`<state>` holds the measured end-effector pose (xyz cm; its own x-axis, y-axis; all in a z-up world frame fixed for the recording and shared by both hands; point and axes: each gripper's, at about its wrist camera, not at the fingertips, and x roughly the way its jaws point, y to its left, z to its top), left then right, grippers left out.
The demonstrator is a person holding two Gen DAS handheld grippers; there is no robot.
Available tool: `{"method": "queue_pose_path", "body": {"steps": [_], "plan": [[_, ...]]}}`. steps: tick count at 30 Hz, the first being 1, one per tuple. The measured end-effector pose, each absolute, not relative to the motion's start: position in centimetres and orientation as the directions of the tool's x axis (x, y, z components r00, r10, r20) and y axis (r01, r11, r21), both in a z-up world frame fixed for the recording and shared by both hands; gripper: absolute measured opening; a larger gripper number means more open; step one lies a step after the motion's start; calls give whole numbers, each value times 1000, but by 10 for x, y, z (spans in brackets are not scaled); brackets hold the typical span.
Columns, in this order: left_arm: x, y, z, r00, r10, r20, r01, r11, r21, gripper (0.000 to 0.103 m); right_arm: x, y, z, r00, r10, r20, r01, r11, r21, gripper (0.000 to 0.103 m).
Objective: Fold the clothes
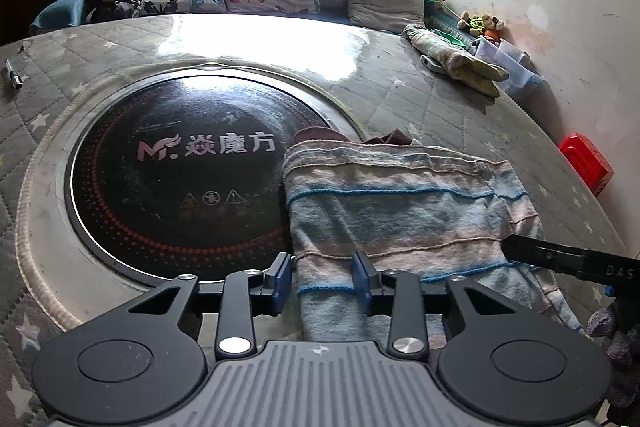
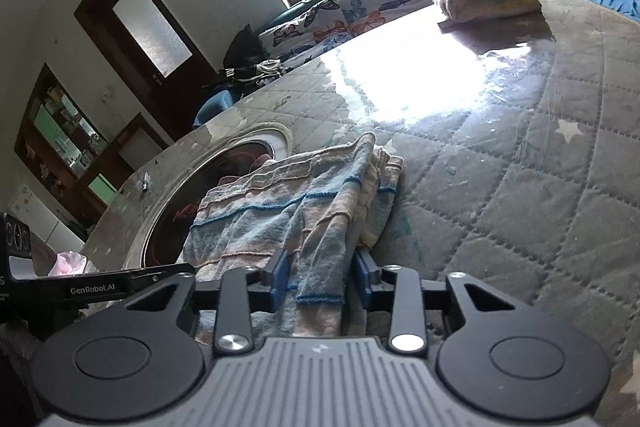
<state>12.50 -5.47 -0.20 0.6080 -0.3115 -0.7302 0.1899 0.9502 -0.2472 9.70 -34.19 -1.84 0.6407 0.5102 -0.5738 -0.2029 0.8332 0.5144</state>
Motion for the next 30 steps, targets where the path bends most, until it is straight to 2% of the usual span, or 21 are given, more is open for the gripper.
{"method": "queue_pose_path", "body": {"steps": [3,8,17,30], "plan": [[125,-55,-2,605,-320,-729,191,947,-257,28,97,-345,-21,644,514,-567,-189,825,533,23],[125,-59,7,612,-316,-725,204,949,-240,12,93,-348,-19,656,518,-549,-176,812,556,17],[127,-81,30,631,-364,-685,293,930,-223,10,86,-363,-1,699,485,-526,-159,822,547,15],[161,-144,52,642,-402,-653,391,904,-173,10,104,-400,37,779,380,-498,-135,878,459,15]]}}
